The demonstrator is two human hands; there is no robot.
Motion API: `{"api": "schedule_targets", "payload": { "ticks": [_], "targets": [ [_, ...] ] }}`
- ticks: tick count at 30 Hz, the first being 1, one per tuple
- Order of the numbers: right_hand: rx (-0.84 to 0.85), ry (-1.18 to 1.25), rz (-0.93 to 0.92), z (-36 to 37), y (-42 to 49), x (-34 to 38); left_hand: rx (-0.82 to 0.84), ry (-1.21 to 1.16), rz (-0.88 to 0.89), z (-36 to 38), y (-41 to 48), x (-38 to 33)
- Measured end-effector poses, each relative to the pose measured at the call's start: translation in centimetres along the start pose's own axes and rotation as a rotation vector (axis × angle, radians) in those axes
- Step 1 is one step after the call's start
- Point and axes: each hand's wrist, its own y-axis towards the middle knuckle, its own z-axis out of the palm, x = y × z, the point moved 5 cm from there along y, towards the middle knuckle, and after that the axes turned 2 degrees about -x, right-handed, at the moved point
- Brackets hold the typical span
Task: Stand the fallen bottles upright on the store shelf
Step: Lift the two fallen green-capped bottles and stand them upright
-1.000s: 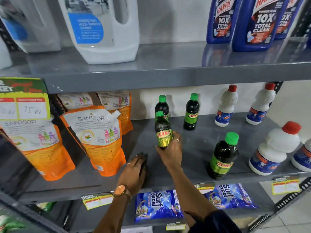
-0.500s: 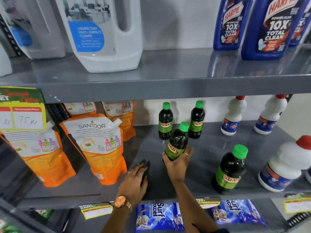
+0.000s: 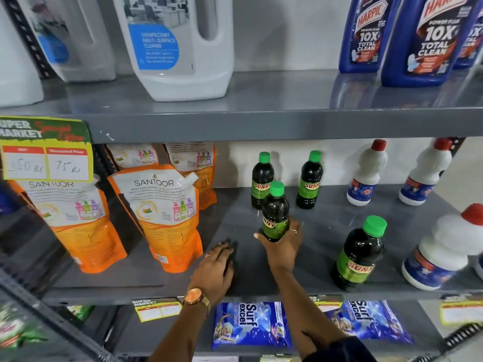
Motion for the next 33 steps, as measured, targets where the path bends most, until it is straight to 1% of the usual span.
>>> {"api": "schedule_targets", "payload": {
  "ticks": [3,7,9,11,13,18,22,26,29,33],
  "targets": [
    [0.012,0.000,0.016,-0.2,-0.1,-0.5,-0.010,0.004,0.000,0.0,0.0,-0.1],
    [0.112,0.041,0.036,0.4,-0.2,-0.5,-0.017,0.011,0.004,0.0,-0.1,-0.2],
    [0.077,-0.020,0.032,0.8,-0.4,-0.1,-0.011,0.013,0.003,0.1,0.0,-0.1],
    [-0.011,-0.085,0.076,0.9,-0.4,0.3,-0.005,0.012,0.004,0.1,0.1,0.0],
    [-0.041,-0.079,0.106,0.9,-0.3,0.5,0.003,0.009,0.009,0.1,0.2,-0.1],
    [0.092,0.064,0.065,0.9,0.2,-0.3,-0.015,0.016,0.016,0.1,0.0,0.0],
    [0.067,0.006,0.022,1.0,-0.4,-0.5,-0.024,0.016,0.016,0.2,0.1,0.0],
    [0.046,-0.056,0.073,1.3,-0.3,-1.1,-0.015,0.019,0.016,0.4,0.1,0.2],
    [0.021,-0.082,0.067,0.7,-0.5,-0.9,-0.009,0.012,0.019,0.4,0.2,0.2],
    [0.057,-0.091,0.076,-1.0,-2.3,-0.2,-0.030,-0.006,0.029,0.0,0.1,0.1]
  ]
}}
